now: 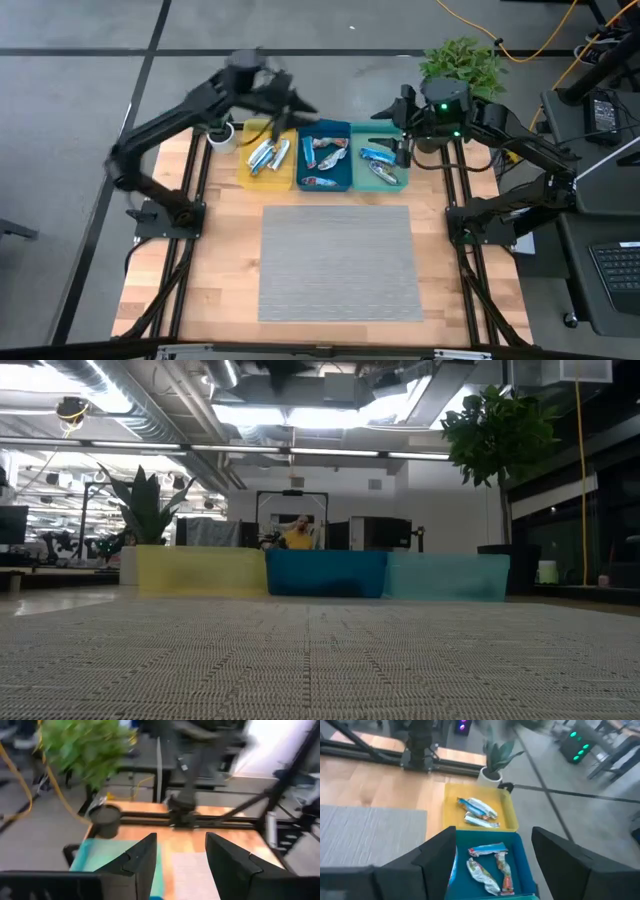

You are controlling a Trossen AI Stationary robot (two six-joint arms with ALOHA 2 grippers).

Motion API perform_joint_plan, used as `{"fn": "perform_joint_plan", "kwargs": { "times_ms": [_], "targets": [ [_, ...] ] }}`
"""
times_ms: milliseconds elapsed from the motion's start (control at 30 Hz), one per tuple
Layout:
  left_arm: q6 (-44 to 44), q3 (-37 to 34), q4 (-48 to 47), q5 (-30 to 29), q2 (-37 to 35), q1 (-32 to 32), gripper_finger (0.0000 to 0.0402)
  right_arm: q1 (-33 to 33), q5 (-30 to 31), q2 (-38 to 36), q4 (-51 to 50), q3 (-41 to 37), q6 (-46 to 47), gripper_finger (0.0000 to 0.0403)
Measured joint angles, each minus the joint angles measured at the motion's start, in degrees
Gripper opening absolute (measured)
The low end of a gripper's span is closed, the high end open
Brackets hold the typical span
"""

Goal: Pick and place Granola Bars by type
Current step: Return to Home Position

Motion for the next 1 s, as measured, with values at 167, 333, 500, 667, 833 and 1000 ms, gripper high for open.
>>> {"fn": "perform_joint_plan", "kwargs": {
  "times_ms": [167,333,500,667,833,1000],
  "targets": [
    [-1.0,-14.4,1.2,-6.6,-16.1,-5.8,0.0130,0.0,1.5,-3.7,1.1,-1.7,0.5,0.0225],
    [-10.5,-37.1,16.8,-7.3,-32.6,-12.7,0.0055,0.0,1.6,-7.6,1.9,-5.1,4.2,0.0158],
    [-25.8,-60.2,42.4,-12.4,-44.5,-22.0,0.0006,0.2,-1.5,-12.2,4.3,-12.1,7.9,0.0063],
    [-29.9,-76.1,59.2,-22.9,-51.9,-31.5,0.0001,2.2,-5.5,-18.2,12.4,-22.8,11.6,0.0011],
    [-29.4,-84.4,59.2,-26.0,-60.7,-34.3,0.0003,3.2,-5.5,-26.1,20.5,-33.7,13.2,0.0006],
    [-30.6,-88.8,53.8,-28.2,-70.4,-32.6,0.0003,3.2,-5.5,-37.1,26.1,-45.3,15.7,0.0005]
  ]
}}
